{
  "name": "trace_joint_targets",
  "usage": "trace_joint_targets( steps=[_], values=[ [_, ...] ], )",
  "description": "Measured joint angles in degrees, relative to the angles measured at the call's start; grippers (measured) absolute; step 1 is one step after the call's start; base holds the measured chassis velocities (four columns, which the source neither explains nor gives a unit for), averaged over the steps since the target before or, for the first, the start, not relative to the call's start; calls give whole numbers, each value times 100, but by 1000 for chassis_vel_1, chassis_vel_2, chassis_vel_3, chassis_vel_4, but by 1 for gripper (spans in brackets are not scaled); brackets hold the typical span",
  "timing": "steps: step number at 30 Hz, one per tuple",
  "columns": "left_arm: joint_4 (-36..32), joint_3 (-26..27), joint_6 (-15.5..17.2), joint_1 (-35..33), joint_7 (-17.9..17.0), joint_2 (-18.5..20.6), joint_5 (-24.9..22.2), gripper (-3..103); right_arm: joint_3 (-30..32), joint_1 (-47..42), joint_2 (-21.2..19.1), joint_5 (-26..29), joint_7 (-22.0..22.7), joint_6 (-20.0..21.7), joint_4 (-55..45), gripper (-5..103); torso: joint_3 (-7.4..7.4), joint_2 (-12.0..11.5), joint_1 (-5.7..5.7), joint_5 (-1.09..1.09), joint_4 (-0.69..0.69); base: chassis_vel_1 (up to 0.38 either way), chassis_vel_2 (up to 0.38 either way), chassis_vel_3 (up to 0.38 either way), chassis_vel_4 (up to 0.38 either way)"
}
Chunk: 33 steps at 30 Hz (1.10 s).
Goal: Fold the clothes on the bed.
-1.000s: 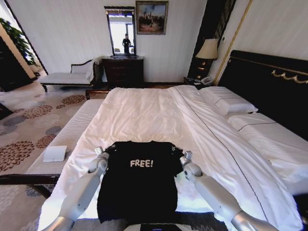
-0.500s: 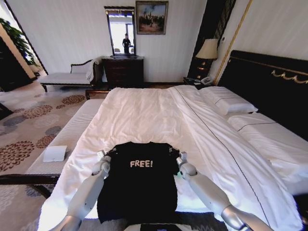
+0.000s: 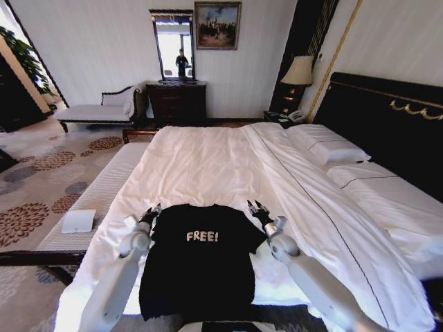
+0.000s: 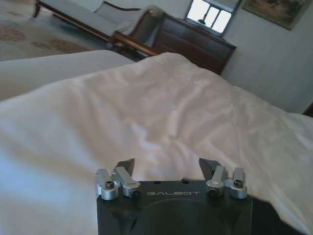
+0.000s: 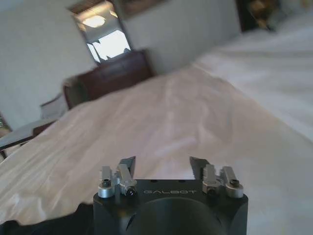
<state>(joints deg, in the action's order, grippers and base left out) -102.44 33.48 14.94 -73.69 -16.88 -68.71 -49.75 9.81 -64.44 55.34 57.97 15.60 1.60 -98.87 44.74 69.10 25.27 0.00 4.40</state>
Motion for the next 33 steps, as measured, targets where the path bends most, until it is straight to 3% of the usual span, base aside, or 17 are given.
trace_joint_targets(
  steps=[1,5,6,8,10,16,22,33],
  values=[
    [0,0,0,0,0,0,0,77,0,0,0,0,0,0,0,62,0,0,0,0,0,0,0,0,0],
    [-833,581,-79,-1136,285,-488,206,97,731,-936,99,546,421,400,-613,83,-1,1,-3,1,2,0,0,0,0],
    [-833,581,-79,-1136,285,-488,206,97,731,-936,99,546,421,400,-613,83,-1,1,-3,1,2,0,0,0,0],
    [-1020,677,-212,-1478,576,-762,360,99,971,-1212,238,805,545,480,-724,94,-1,1,-3,-1,2,0,0,0,0],
    [-1155,707,-313,-1696,811,-960,433,100,1109,-1339,423,1052,592,522,-753,97,1,1,-2,1,2,0,0,0,0],
    [-1533,820,-417,-1962,1294,-1198,248,100,1216,-1450,953,1351,649,630,-741,100,1,1,0,1,2,0,0,0,0],
    [-1907,918,-417,-2131,1277,-1291,77,100,1244,-1492,1257,832,490,552,-517,100,1,-1,0,0,2,0,0,0,0],
    [-2248,1010,-405,-2343,1207,-1322,-20,100,1375,-1637,1492,552,382,472,-516,100,1,-1,1,0,1,0,0,0,0]
  ],
)
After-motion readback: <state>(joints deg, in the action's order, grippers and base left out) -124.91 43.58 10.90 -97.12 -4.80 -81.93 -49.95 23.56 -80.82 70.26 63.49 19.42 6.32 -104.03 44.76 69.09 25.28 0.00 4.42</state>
